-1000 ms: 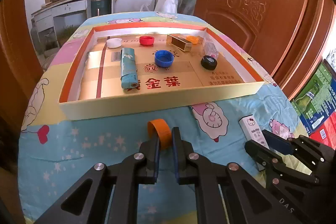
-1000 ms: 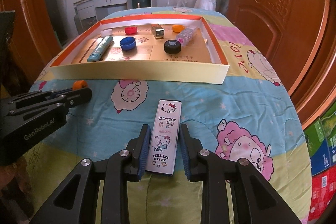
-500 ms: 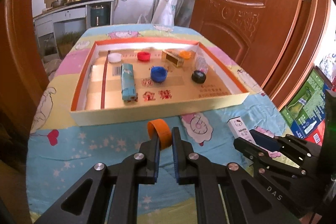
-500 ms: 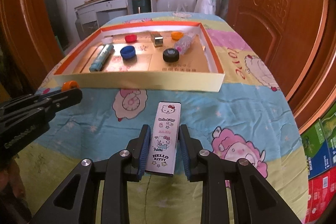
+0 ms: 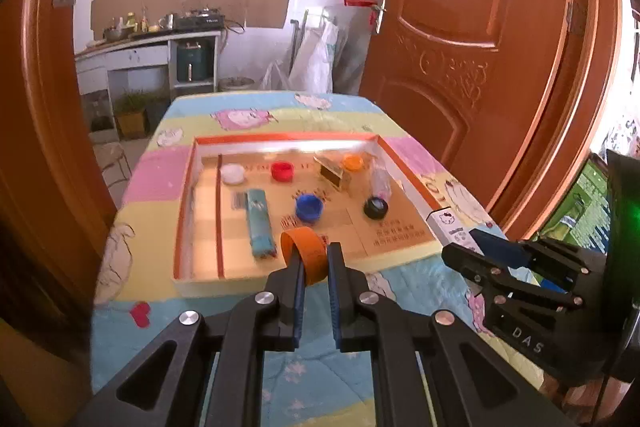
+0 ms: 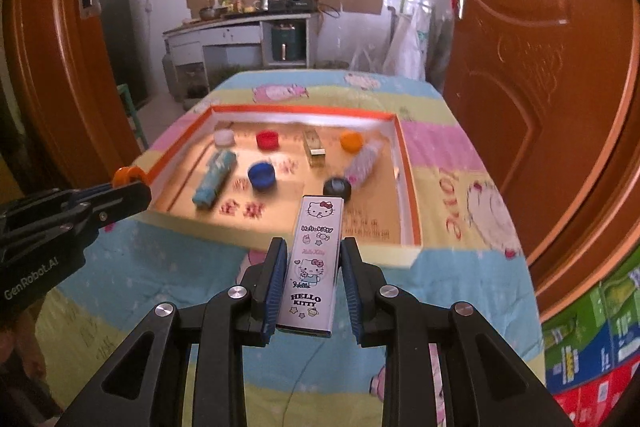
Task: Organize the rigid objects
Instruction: 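Carry the Hello Kitty box with the right tool while the left tool carries the orange cap to the tray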
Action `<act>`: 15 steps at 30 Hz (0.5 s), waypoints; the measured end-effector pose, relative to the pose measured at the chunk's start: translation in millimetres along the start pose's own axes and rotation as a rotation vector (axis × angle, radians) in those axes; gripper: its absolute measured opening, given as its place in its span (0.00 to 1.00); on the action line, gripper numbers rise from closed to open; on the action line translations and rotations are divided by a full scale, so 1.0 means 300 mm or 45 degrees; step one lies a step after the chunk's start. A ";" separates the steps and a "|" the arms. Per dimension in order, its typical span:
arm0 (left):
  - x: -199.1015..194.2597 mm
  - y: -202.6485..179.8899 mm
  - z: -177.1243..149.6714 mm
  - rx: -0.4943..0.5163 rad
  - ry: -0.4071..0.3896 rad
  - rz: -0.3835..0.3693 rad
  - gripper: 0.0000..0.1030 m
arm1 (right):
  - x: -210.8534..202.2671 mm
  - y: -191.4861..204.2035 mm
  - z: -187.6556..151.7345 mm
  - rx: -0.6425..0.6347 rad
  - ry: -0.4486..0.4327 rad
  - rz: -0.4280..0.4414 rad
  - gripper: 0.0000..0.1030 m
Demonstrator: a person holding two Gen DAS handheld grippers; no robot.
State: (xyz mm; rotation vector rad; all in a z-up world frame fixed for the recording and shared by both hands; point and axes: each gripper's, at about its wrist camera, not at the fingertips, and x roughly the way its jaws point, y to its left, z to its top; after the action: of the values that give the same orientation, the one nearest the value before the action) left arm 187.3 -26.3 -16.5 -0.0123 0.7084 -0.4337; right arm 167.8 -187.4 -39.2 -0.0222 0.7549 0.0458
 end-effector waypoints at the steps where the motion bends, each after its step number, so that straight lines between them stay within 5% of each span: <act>1: -0.004 0.006 0.010 -0.001 -0.006 0.005 0.11 | -0.001 0.000 0.014 -0.007 -0.006 0.007 0.27; 15: 0.044 0.118 0.148 -0.057 -0.021 0.073 0.11 | 0.073 -0.078 0.204 -0.046 -0.022 0.144 0.27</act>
State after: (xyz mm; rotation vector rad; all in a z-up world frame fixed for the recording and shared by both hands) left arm 237.7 -5.2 3.6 -0.0375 0.7004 -0.3622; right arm 226.9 -207.7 -9.6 -0.0133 0.7376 0.1668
